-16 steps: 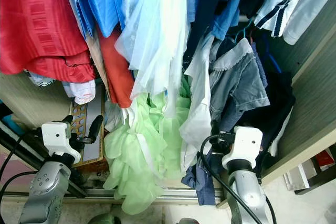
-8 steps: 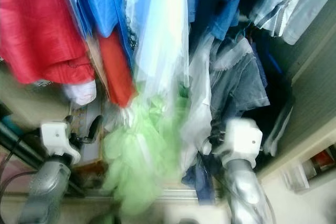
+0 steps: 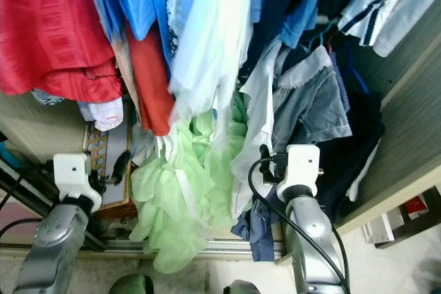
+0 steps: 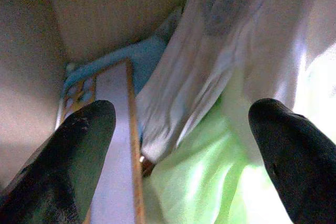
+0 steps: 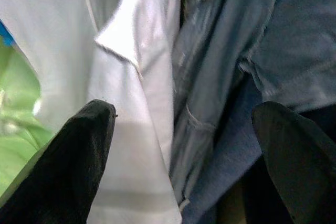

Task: Clean up the room

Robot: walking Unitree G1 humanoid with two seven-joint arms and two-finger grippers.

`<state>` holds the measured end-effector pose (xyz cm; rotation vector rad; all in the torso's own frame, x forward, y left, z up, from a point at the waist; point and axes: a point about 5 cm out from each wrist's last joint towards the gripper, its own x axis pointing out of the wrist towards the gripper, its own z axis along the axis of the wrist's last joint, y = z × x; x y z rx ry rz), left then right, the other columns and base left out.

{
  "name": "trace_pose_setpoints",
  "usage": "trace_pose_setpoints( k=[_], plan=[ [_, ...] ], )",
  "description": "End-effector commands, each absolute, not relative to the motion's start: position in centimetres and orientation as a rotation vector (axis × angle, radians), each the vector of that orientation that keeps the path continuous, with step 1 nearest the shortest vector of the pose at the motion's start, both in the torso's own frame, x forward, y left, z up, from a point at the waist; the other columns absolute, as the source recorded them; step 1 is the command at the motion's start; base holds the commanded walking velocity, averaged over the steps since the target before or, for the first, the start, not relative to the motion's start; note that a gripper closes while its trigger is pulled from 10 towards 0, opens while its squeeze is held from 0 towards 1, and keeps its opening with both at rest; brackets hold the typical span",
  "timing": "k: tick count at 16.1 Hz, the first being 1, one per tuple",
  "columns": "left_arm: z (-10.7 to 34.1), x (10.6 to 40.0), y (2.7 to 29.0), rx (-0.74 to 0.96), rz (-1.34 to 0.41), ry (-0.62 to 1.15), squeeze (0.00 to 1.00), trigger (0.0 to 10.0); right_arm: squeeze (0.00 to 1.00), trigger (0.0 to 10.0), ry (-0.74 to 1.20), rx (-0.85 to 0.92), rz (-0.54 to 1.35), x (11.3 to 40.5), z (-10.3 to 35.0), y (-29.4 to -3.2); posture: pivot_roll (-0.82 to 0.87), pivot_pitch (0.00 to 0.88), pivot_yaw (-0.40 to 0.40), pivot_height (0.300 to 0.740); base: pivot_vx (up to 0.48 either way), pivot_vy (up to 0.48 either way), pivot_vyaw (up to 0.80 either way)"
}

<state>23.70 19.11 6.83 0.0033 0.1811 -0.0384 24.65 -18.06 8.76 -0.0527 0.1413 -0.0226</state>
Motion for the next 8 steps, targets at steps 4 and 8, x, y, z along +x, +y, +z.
trace_pose_setpoints(
  k=[4,8],
  plan=[
    [7.4,23.18,19.64,0.053,-0.024,0.174,0.0,10.0,0.0,10.0,0.14,-0.09,0.01,23.23,8.89,-18.23,-0.02,0.085,-0.037,0.74,0.0,0.0,0.6],
    [8.35,23.29,19.48,0.089,0.007,0.125,0.0,10.0,0.0,10.0,0.104,-0.125,0.053,23.41,9.52,-17.58,-0.02,0.086,-0.039,0.74,0.0,0.0,0.8]
  ],
)
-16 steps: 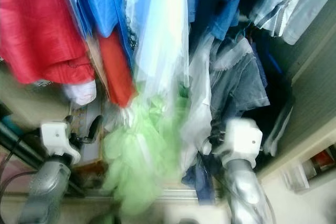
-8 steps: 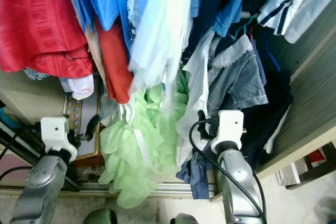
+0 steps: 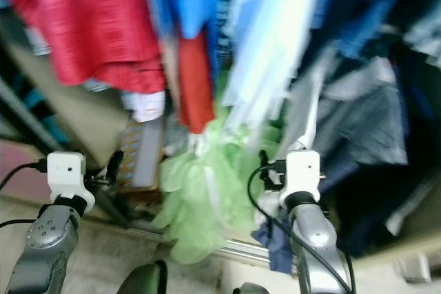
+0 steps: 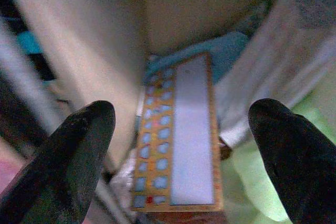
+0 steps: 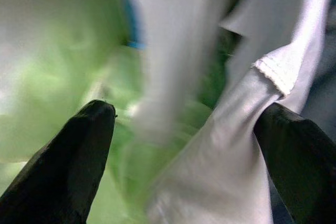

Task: Clean up the room

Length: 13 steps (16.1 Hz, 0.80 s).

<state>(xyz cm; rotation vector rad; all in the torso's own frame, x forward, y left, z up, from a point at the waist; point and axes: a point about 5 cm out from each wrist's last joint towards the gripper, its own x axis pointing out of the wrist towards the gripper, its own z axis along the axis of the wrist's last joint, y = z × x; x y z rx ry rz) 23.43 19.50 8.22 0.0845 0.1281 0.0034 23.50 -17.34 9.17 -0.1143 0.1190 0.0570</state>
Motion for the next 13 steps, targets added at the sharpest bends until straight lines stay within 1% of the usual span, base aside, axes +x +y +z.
trace_pose_setpoints(
  k=[1,5,9,10,11,12,13],
  plan=[
    [8.3,23.2,19.6,0.082,0.014,0.127,0.0,10.0,0.0,10.0,0.102,-0.127,0.07,23.4,9.5,-17.4,-0.02,0.085,-0.042,0.74,0.0,0.0,0.8],
    [8.1,23.0,19.3,0.073,0.034,0.148,0.0,10.0,0.0,10.0,0.094,-0.119,0.105,23.9,9.6,-17.0,0.0,0.076,-0.058,0.74,0.0,0.0,0.8],
    [7.3,22.6,18.9,0.064,-0.029,0.19,0.0,10.0,0.0,10.0,0.109,-0.092,0.138,23.7,9.5,-16.7,0.0,0.075,-0.058,0.74,0.0,0.0,0.8],
    [7.3,22.5,18.7,0.067,-0.038,0.19,0.0,10.0,0.0,10.0,0.172,-0.048,0.228,22.6,9.0,-16.1,-0.01,0.076,-0.056,0.74,0.0,0.0,0.8],
    [7.3,22.6,18.7,0.065,-0.04,0.19,0.0,10.0,0.0,10.0,0.192,-0.038,0.318,21.7,9.0,-15.6,-0.01,0.078,-0.055,0.74,0.0,0.0,0.8],
    [7.3,22.6,18.7,0.065,-0.042,0.19,0.0,10.0,0.0,10.0,0.191,-0.036,0.349,21.4,9.1,-15.4,-0.01,0.078,-0.055,0.74,0.0,0.0,0.8],
    [7.3,22.7,18.8,0.065,-0.042,0.191,0.0,10.0,0.0,10.0,0.199,-0.04,0.439,20.7,9.2,-14.8,-0.02,0.079,-0.055,0.74,0.0,0.0,0.8]
  ],
)
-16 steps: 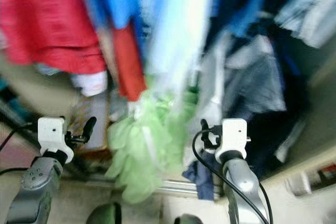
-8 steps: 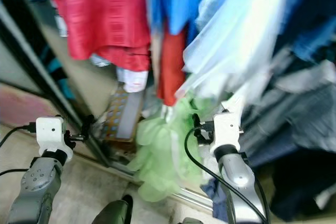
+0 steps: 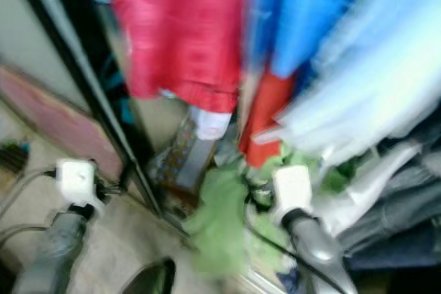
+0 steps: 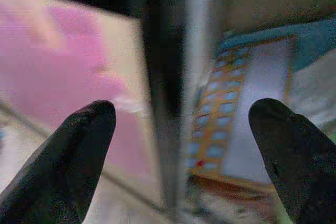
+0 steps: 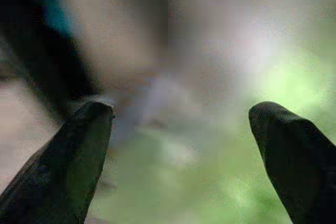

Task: Clean up the room

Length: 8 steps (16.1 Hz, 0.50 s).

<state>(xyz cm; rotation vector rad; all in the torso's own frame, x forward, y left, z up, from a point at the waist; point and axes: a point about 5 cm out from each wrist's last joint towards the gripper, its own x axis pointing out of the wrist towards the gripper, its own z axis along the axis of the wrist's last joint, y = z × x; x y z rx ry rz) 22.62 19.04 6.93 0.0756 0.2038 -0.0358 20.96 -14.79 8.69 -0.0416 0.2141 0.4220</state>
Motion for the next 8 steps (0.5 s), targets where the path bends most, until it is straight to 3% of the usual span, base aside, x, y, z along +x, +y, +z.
trace_pose_setpoints(
  k=[1,8],
  plan=[
    [7.2,22.8,18.9,0.067,-0.043,0.192,0.0,10.0,0.0,10.0,0.207,-0.04,0.493,20.4,9.3,-14.8,-0.03,0.08,-0.053,0.74,0.0,0.0,0.8],
    [7.3,23.2,19.0,0.079,-0.025,0.183,0.0,10.0,0.0,10.0,0.237,0.078,0.704,20.9,10.0,-13.7,-0.02,0.076,-0.051,0.74,0.0,0.0,0.8]
  ],
)
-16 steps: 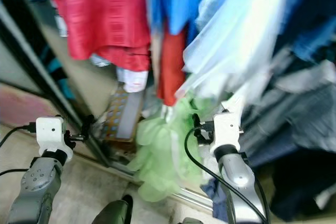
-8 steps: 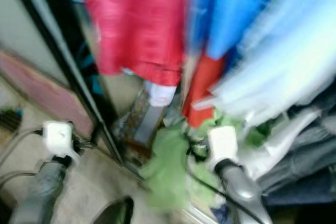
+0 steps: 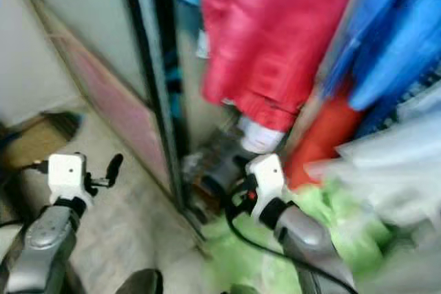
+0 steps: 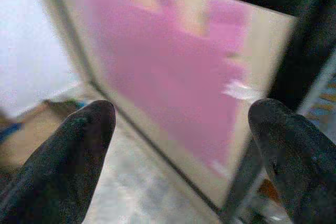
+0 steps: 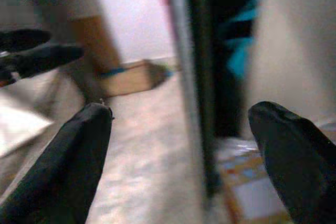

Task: Clean up the room

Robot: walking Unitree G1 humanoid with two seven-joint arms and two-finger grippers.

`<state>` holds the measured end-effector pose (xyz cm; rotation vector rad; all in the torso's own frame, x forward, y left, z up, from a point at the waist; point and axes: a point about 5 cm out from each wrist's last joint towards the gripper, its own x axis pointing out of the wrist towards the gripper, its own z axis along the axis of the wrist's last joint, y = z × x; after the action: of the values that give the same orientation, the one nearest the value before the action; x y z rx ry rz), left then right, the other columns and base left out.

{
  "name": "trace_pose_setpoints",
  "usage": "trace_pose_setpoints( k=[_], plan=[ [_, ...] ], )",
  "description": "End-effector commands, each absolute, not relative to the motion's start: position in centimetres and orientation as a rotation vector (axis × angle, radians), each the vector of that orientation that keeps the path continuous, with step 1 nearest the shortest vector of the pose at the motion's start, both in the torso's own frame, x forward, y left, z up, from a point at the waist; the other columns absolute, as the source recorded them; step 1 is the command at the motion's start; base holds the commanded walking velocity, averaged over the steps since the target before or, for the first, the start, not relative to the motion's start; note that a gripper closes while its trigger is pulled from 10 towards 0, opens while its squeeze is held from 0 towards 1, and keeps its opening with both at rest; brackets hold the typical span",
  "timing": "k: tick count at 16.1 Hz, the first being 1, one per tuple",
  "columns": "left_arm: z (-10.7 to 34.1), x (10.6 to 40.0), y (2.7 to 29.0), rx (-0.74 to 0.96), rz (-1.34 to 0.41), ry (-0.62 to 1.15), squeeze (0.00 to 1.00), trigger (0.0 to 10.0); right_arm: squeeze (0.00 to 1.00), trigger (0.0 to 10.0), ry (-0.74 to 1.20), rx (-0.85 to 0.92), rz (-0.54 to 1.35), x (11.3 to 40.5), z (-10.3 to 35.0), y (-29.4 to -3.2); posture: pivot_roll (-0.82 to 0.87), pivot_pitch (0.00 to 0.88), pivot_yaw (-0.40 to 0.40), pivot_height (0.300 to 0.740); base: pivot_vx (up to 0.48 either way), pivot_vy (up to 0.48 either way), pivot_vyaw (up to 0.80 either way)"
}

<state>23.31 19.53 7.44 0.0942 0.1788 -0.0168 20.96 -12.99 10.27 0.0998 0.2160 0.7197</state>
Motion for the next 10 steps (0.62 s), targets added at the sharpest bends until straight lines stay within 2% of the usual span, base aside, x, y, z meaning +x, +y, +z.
trace_pose_setpoints(
  k=[1,5,10],
  plan=[
    [7.1,23.0,18.9,0.079,-0.036,0.198,0.0,10.0,0.0,10.0,0.265,0.117,0.72,20.6,9.8,-13.6,-0.02,0.076,-0.052,0.74,0.0,0.0,0.8],
    [6.8,22.7,19.3,0.069,-0.022,0.219,0.0,10.0,0.0,10.0,0.435,0.089,0.726,20.1,7.8,-14.9,-0.02,0.077,-0.054,0.74,0.0,0.0,0.8],
    [7.4,22.9,19.4,0.083,-0.02,0.198,0.0,10.0,0.0,10.0,0.39,0.092,0.72,20.5,8.2,-14.8,-0.02,0.091,-0.049,0.74,0.0,0.0,0.78]
  ],
)
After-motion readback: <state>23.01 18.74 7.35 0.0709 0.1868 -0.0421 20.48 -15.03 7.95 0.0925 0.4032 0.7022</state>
